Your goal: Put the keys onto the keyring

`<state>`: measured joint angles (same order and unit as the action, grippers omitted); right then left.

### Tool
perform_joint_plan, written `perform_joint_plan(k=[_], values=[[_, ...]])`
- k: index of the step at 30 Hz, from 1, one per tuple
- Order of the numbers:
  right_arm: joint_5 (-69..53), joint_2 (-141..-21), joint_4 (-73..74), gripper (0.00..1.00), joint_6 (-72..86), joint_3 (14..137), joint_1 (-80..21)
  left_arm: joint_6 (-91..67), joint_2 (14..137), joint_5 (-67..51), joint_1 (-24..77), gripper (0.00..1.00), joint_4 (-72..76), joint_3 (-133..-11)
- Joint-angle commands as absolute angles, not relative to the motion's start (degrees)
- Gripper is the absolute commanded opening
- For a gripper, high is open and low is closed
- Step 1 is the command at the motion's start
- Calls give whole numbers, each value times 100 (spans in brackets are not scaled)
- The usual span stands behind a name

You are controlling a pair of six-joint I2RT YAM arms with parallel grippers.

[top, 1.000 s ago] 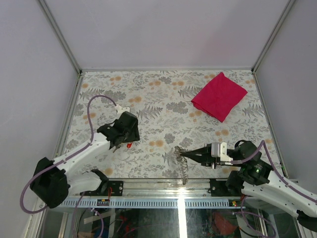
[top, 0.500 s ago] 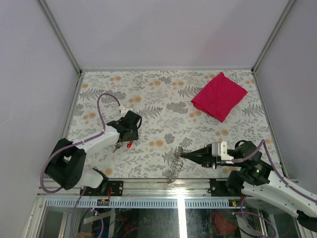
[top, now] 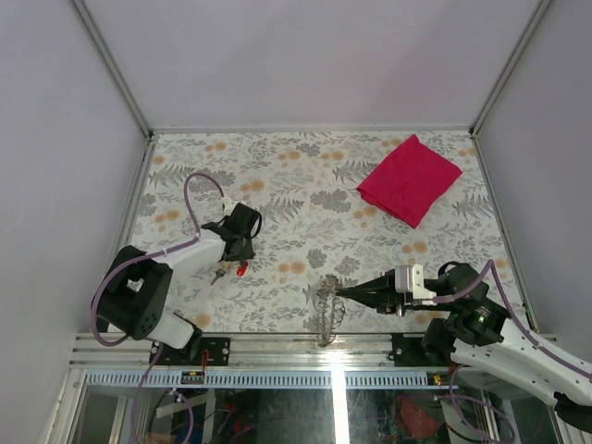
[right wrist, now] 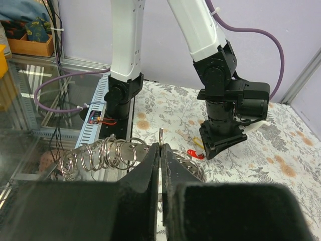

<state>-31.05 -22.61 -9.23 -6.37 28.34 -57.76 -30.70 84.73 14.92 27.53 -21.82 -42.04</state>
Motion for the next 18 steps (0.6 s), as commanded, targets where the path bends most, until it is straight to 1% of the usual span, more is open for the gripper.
perform_joint_plan(k=[1,11,18], values=[[-3159,-2240,-1292,0,-563,2976,-5801,-2954,8546,1405,2698,24,-1820,-4308],[-3200,-2309,-1334,0,-571,2988,-5804,-2921,8525,1369,2690,1,-1856,-4324],[-3209,-2370,-1366,0,-590,2988,-5801,-2799,8096,1200,2689,0,-2059,-4402]])
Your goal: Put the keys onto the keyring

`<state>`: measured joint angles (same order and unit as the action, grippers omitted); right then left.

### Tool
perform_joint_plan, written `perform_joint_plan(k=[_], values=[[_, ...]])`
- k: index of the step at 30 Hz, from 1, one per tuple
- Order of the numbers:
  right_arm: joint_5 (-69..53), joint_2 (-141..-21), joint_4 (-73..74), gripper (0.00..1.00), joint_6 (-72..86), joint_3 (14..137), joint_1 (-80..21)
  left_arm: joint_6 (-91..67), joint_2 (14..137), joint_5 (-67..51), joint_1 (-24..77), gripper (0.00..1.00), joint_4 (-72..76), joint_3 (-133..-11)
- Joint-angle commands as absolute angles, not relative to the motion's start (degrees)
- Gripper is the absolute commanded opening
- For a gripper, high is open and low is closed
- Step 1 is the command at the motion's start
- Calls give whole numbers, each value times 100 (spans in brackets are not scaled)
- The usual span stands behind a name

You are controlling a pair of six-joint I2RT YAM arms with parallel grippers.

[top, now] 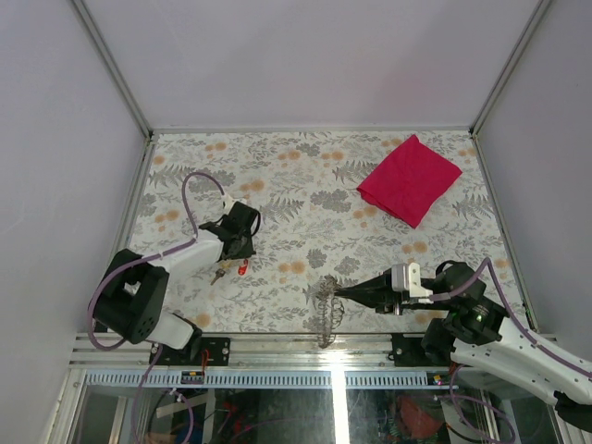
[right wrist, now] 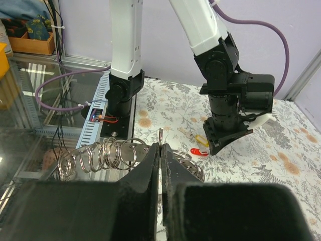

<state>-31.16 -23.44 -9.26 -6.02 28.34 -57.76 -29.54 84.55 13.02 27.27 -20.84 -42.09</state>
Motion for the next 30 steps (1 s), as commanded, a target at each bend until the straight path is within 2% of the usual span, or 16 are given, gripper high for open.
perform_joint_plan(k=[1,10,18,25,30], values=[[-3210,-2377,-1378,0,-590,2988,-5801,-2755,7987,1121,2689,0,-2057,-4392],[-3163,-2520,-1348,0,-707,3049,-5802,-1925,6372,-211,2931,0,-1949,-4487],[-3086,-3011,-1678,0,-434,3260,-5801,-1153,5174,-1732,3384,0,-1684,-5108],[-3331,-3480,-3273,0,-150,3204,-5802,-872,4944,-3314,3395,0,-1060,-5848],[-3659,-3839,-4212,0,-578,3369,-5801,-903,4901,-3984,3393,0,-539,-6187]])
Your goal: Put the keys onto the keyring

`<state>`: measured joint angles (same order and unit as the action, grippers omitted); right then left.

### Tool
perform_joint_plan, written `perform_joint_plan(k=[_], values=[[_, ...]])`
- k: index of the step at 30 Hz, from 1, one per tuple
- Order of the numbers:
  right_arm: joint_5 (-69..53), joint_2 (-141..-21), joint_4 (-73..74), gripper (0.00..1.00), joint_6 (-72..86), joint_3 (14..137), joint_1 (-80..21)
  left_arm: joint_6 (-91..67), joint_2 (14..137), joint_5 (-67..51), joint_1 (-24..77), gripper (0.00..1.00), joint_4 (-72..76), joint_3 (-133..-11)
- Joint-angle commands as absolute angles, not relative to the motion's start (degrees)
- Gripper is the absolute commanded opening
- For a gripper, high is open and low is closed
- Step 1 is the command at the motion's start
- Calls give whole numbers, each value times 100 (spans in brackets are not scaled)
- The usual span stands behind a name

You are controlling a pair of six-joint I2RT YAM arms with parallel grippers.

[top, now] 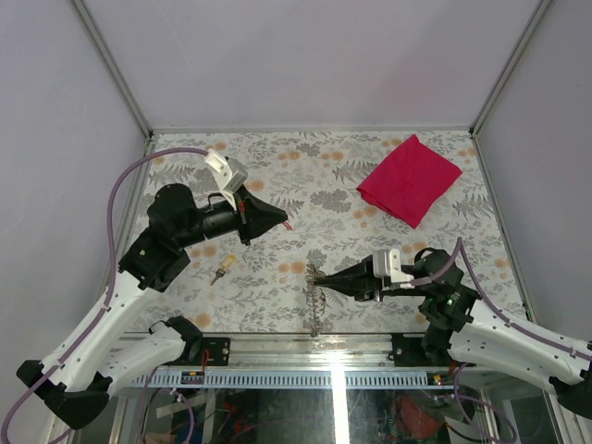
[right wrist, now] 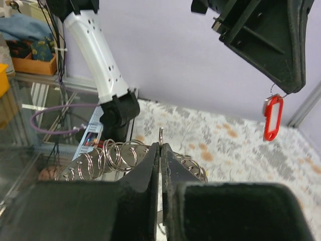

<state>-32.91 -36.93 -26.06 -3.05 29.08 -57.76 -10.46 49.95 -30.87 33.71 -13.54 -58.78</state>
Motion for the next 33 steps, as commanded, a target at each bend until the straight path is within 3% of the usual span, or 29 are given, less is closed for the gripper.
perform_joint_plan(k=[1,8,19,33], values=[[-3746,-3923,-4277,0,-724,3438,-5801,-913,4899,-4042,3388,0,-446,-6224],[-4182,-4328,-4489,0,-1456,3884,-5808,-932,4918,-4455,3390,0,4,-6416],[-4817,-4646,-4522,0,-1270,4839,-6017,-897,4939,-5001,3393,0,526,-6545],[-4829,-5218,-4853,0,-1178,4989,-6153,-763,4865,-5604,3397,0,604,-6700]])
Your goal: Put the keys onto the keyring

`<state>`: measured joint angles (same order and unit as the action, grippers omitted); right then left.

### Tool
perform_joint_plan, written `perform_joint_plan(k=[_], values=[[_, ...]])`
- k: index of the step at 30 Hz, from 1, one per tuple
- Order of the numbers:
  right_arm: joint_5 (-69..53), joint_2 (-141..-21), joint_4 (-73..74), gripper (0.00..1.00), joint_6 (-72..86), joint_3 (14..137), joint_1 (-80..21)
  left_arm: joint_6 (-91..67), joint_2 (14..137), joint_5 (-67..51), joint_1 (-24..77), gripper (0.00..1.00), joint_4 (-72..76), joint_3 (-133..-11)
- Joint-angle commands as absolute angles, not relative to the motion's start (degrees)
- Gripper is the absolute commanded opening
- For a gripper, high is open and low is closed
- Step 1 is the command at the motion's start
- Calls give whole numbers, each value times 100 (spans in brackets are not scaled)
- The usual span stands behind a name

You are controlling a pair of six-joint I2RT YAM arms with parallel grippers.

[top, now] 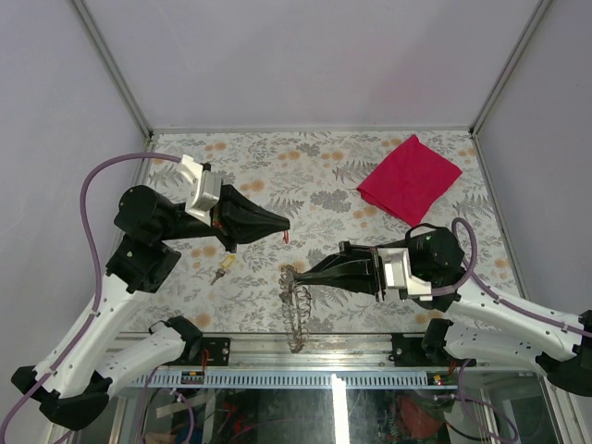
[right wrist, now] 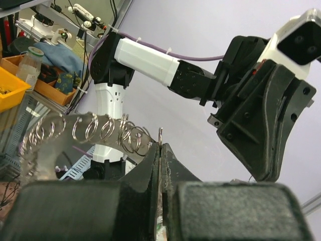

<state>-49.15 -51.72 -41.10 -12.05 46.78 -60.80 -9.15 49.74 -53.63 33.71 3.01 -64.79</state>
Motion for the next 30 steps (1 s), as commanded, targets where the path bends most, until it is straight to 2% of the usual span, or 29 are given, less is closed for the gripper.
perform_joint_plan(k=[1,5,10,23,30], values=[[-4740,-5259,-5004,0,-1013,4964,-6155,-730,4847,-5606,3393,0,559,-6727],[-4455,-5487,-5861,0,-206,4894,-6153,-658,4853,-5607,3393,0,402,-6802],[-4683,-5815,-6922,0,746,4768,-6153,-642,4837,-5680,3393,0,352,-6805],[-5711,-6176,-6179,0,19,5211,-6152,-198,4598,-5915,3396,0,-153,-6737],[-6030,-6143,-4512,0,-1388,5693,-6152,-4,4570,-5940,3393,0,-440,-6811]])
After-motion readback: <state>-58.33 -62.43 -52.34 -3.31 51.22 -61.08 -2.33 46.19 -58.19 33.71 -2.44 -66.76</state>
